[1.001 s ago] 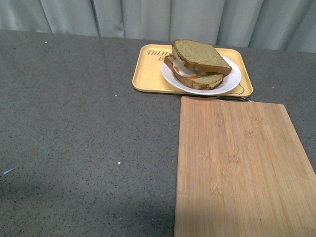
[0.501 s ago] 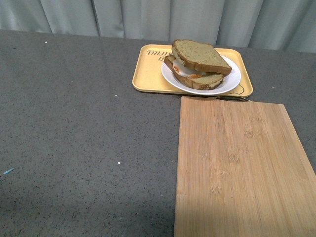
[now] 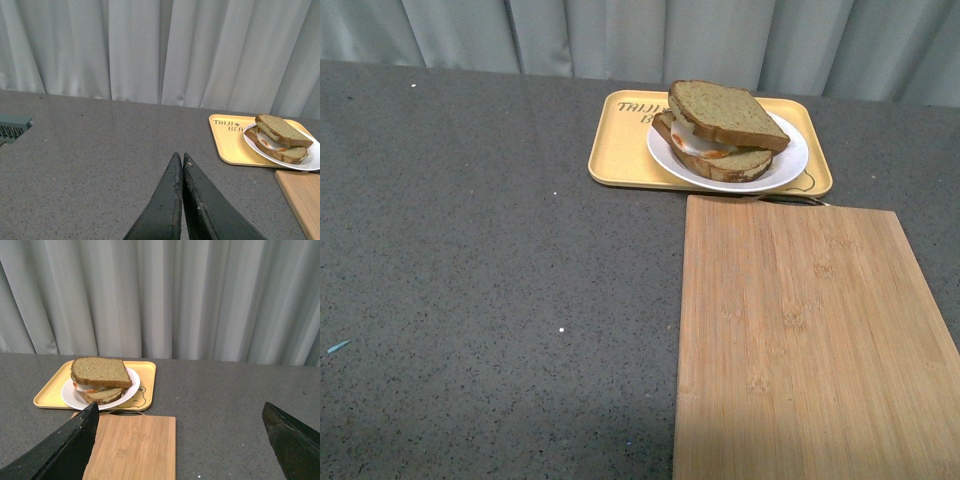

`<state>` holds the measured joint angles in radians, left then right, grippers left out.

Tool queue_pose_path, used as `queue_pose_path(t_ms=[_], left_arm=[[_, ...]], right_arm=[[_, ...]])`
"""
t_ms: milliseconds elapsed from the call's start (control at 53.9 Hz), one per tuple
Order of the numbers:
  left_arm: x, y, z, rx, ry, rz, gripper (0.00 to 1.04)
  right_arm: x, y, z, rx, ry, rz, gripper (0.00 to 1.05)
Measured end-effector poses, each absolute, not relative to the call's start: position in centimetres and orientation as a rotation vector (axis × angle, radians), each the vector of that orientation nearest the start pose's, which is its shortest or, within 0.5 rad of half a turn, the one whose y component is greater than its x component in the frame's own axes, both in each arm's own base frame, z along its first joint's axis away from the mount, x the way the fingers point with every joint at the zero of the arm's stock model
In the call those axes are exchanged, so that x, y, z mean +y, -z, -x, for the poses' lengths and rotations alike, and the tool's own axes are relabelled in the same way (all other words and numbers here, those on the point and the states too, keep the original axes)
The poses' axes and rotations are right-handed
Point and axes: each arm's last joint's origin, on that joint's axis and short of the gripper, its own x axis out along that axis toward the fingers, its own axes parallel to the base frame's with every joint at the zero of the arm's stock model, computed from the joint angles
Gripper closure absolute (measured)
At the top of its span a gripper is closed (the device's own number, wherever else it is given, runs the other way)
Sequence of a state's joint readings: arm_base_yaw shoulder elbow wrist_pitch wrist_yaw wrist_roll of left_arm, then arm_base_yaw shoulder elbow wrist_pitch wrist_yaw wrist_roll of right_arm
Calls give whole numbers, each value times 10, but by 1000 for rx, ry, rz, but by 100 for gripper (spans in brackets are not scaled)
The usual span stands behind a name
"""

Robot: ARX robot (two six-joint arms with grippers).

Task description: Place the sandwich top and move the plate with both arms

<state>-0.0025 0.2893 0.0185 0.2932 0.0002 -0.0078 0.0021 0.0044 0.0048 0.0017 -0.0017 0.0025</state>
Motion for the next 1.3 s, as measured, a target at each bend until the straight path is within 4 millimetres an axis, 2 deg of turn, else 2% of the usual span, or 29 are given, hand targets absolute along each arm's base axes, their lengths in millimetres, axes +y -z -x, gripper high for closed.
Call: queue_pose_path(t_ms=[371,445,482,704,945,1298], left_arm=[[0,-173,-108,-22,3,8,101],[0,-168,-101,11,3,8,101],[0,-169,-98,-3,3,8,96],[0,-170,-97,-16,3,8,44],[0,-170,-97,-16,3,8,5],[0,-170,-97,-16,3,7,7]], right_arm=[[0,-165,-98,-2,-4,-2,9],[0,-165,-98,-2,-4,-2,9],[0,-165,-98,-2,-4,-2,9],[0,-165,-98,-2,-4,-2,9],[0,-165,-98,-2,-4,-2,9],[0,-165,-98,-2,-4,-2,9]])
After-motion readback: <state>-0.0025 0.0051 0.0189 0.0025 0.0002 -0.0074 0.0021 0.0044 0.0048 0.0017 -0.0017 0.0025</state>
